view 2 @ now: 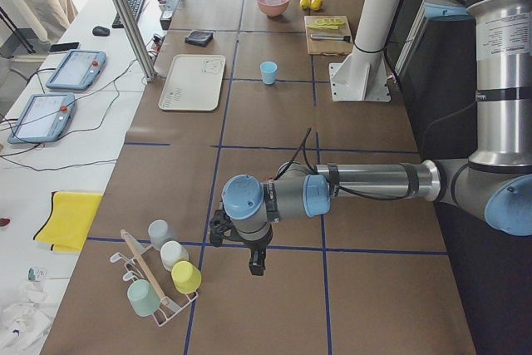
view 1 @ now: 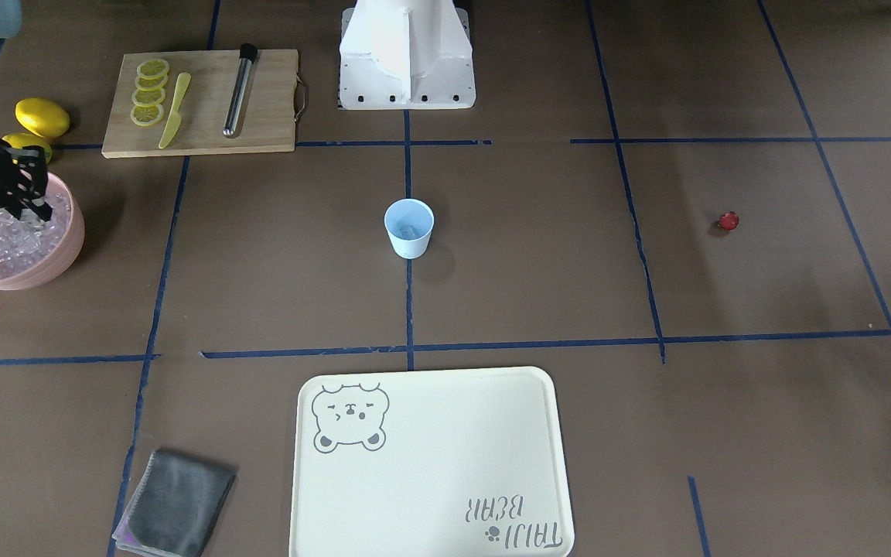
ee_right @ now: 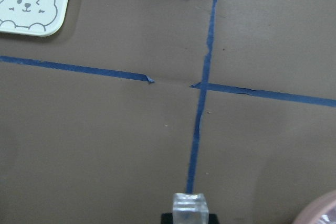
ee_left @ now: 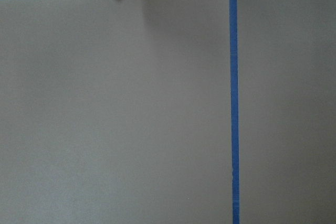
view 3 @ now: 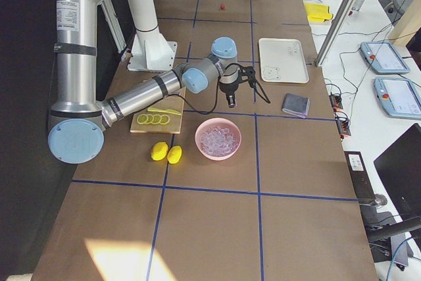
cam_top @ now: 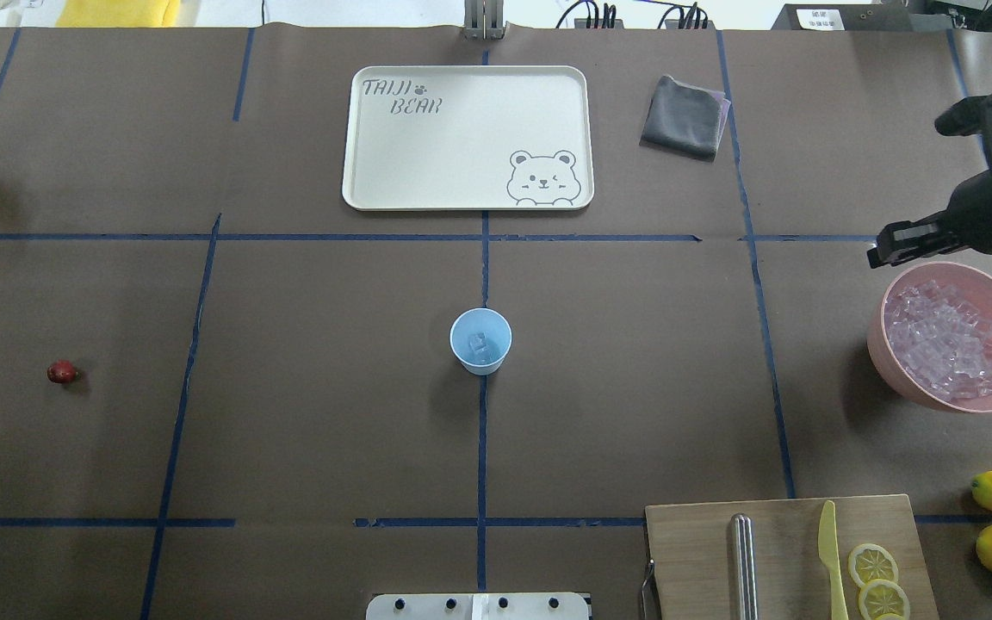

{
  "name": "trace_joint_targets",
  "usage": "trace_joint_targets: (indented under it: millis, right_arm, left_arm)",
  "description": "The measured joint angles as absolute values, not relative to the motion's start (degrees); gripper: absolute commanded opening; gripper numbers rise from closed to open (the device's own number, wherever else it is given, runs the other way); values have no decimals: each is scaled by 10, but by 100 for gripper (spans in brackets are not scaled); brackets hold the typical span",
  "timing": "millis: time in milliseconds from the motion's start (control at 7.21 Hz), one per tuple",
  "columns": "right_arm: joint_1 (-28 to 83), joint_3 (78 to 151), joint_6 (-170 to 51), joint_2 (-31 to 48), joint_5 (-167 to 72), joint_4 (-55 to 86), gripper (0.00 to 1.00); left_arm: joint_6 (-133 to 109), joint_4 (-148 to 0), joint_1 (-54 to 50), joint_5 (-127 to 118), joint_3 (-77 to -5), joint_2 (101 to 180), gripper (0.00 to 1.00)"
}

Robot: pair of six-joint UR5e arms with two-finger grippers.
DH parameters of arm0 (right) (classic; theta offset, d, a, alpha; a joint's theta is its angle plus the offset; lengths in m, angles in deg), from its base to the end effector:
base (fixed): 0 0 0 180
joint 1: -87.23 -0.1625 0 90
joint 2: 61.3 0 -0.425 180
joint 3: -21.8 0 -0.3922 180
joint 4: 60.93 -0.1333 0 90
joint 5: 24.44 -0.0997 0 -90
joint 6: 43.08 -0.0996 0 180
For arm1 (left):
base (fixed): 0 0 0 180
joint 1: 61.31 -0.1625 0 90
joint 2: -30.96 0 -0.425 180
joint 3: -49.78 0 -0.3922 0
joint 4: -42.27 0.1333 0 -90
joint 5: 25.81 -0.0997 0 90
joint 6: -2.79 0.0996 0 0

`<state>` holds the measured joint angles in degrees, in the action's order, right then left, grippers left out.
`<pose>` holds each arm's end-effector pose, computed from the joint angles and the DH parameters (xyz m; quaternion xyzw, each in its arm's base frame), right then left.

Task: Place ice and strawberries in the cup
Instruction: 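Carry the ice cube over the light-blue cup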

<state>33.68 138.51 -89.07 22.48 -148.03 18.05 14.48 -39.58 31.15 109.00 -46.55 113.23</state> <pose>-0.2369 -0.4523 0.3623 0.0929 -0.4376 -0.0339 0.8937 -0.0811 -0.4184 0.6794 -0.0296 0.3864 0.0425 0.9209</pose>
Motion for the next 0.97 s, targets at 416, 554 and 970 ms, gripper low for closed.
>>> trace_joint_targets:
  millis: [416, 554, 970]
  right_arm:
    - [467, 1366, -1026, 52, -1382, 300, 2]
    - [510, 1343, -1072, -18, -1341, 346, 2]
    - [602, 1266, -1155, -134, -1254, 374, 3]
  left_arm:
    - [145, -397, 311, 1092, -466, 1133, 100]
    - [145, -397, 311, 1092, -466, 1133, 100]
    - [145, -397, 311, 1092, -465, 1133, 100]
